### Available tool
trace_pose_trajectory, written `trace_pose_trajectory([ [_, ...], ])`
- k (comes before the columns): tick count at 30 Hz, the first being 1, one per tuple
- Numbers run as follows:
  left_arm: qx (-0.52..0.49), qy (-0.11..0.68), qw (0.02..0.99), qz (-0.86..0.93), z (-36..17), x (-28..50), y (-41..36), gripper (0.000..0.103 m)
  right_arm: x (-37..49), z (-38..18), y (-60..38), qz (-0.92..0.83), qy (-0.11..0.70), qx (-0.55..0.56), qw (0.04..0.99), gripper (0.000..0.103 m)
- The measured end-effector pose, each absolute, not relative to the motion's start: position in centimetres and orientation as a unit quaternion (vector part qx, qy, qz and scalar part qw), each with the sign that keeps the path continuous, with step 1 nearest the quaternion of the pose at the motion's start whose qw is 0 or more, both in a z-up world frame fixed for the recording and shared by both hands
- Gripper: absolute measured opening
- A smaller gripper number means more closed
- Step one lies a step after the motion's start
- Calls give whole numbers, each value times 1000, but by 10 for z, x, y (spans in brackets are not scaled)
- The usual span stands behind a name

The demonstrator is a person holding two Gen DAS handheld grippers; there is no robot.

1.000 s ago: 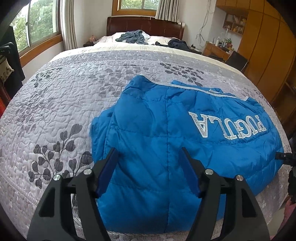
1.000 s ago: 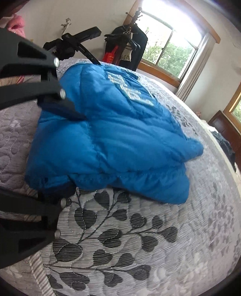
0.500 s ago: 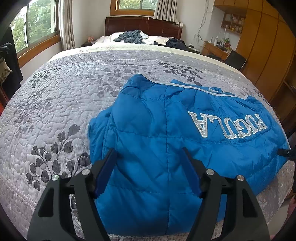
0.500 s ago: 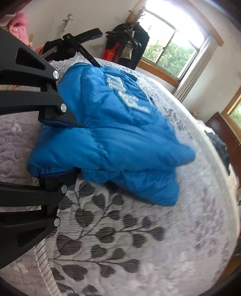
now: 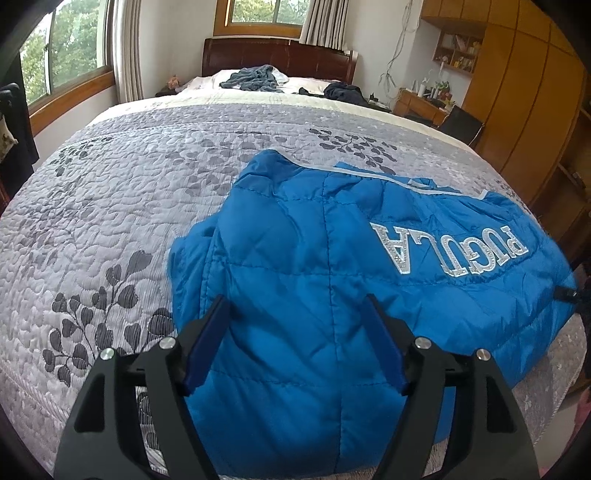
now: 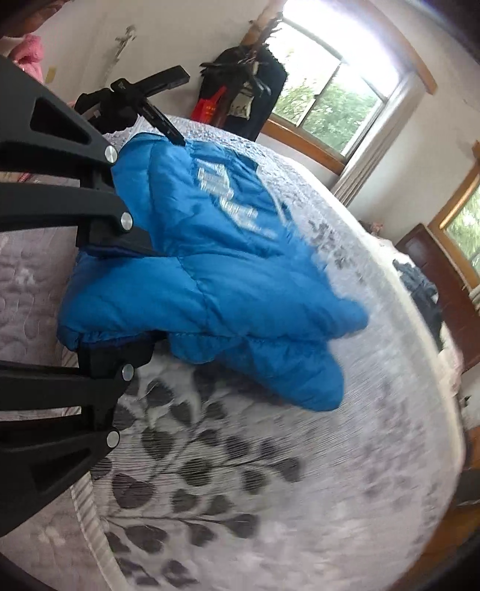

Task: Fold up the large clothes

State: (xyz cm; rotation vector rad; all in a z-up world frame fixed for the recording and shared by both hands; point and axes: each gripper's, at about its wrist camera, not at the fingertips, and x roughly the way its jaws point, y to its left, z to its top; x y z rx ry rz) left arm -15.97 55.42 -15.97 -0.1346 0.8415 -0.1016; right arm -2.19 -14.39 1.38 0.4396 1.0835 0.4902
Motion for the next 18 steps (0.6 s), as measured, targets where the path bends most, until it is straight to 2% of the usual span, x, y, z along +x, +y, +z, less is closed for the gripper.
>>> trace_pose_trajectory([
  [9,-71,404,910,-63,-161,-159,558,73,-23,96,-59,253,474,65,841,31],
  [18,-119,401,903,-98,-145,-163,582,73,-25,121,39,293,472,-71,828,31],
])
